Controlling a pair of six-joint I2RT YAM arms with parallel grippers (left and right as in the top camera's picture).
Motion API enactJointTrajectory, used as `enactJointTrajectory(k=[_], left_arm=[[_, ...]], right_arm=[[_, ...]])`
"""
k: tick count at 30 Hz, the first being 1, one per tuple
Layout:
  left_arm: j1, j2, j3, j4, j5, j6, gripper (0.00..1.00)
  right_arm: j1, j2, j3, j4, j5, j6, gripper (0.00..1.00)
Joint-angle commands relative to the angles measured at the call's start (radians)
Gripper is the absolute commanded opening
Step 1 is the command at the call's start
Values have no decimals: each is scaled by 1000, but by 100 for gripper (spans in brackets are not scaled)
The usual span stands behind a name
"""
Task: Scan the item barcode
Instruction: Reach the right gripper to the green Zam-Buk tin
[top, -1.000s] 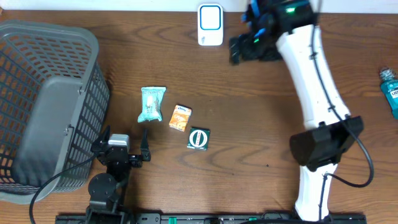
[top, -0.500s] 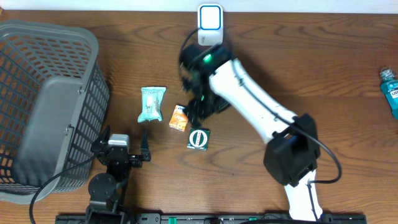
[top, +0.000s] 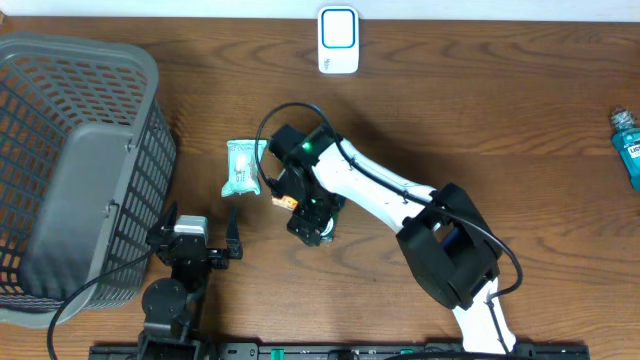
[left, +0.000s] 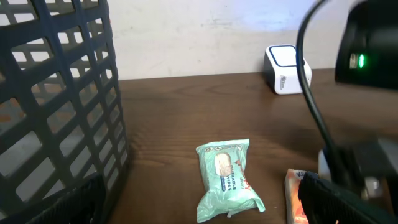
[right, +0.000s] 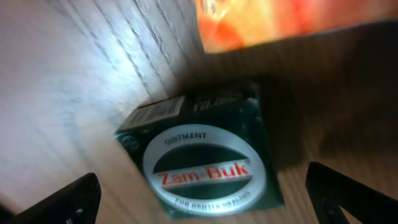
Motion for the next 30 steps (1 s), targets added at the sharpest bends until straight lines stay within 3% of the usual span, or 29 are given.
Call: enactJointTrajectory(k=[1, 4, 8, 14, 17, 22, 26, 30], left_arm=[[2, -2, -21, -36, -13, -5, 98], [2, -2, -21, -36, -13, -5, 98], [2, -2, -21, -36, -13, -5, 98], [2, -2, -21, -36, -13, -5, 97], [2, -2, -21, -36, -13, -5, 98], [2, -2, -21, -36, -13, -5, 98], [2, -2, -21, -36, -13, -5, 98], [2, -2, -21, -36, -13, -5, 98]], right_arm=[[0, 8, -71, 38, -11, -22, 99], [0, 8, -116, 67, -11, -21, 99], [-4, 8, -139, 85, -2, -3, 77], [-29, 8, -138, 69, 80, -4, 70], [-47, 8, -137, 52, 171, -58, 70], [-92, 3, -89, -13, 323, -18, 68], [-124, -16, 15, -96, 216, 59, 74], [-134, -37, 121, -137, 22, 237, 75]])
